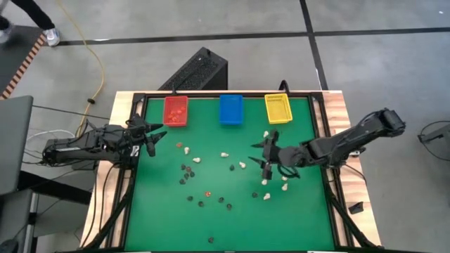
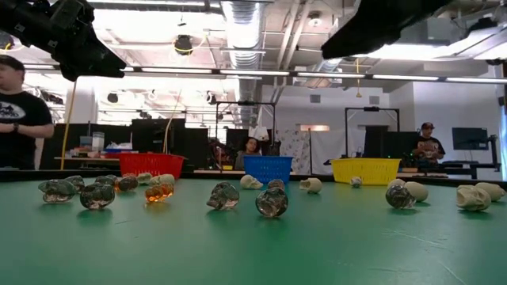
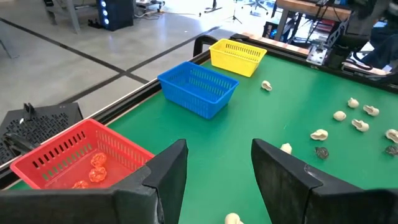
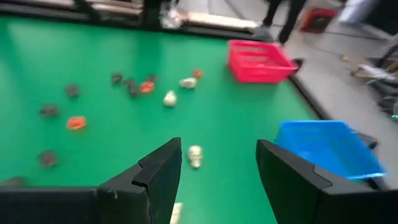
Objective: Sort Halloween decoration
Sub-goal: Put the orange pumpkin toy into the red bin
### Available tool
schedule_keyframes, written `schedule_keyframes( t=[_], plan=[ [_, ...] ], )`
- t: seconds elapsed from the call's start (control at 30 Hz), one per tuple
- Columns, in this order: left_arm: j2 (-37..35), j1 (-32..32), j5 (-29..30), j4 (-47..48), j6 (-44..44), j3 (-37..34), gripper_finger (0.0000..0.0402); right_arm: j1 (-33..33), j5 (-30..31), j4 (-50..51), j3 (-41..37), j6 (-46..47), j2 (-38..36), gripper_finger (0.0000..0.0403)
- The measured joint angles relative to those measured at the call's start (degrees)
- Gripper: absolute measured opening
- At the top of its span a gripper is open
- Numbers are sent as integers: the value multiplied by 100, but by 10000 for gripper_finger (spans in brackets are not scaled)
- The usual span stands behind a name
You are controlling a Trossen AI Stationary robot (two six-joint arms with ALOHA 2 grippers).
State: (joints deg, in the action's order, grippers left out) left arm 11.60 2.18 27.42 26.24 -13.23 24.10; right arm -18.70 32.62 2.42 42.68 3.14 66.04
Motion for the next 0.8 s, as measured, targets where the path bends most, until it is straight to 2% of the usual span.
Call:
schedule_keyframes(
  t=[0.1,0.27,0.5,0.57,0.7,0.8],
  plan=[
    [0,1,0,0,0,-2,169,-160,-406,-314,0,0,389,227],
    [0,2,0,2,-9,0,169,-359,-408,-995,0,180,1286,214],
    [2,2,0,2,-9,0,169,-228,-419,-3258,3,208,2889,205],
    [2,0,-2,2,-9,-2,169,-131,-589,-3837,79,60,3283,206],
    [2,0,0,2,-11,0,169,-12,-1382,-4044,488,-168,3827,211],
    [2,2,0,2,-9,-2,169,-22,-1530,-3950,861,-253,4130,221]
  ],
)
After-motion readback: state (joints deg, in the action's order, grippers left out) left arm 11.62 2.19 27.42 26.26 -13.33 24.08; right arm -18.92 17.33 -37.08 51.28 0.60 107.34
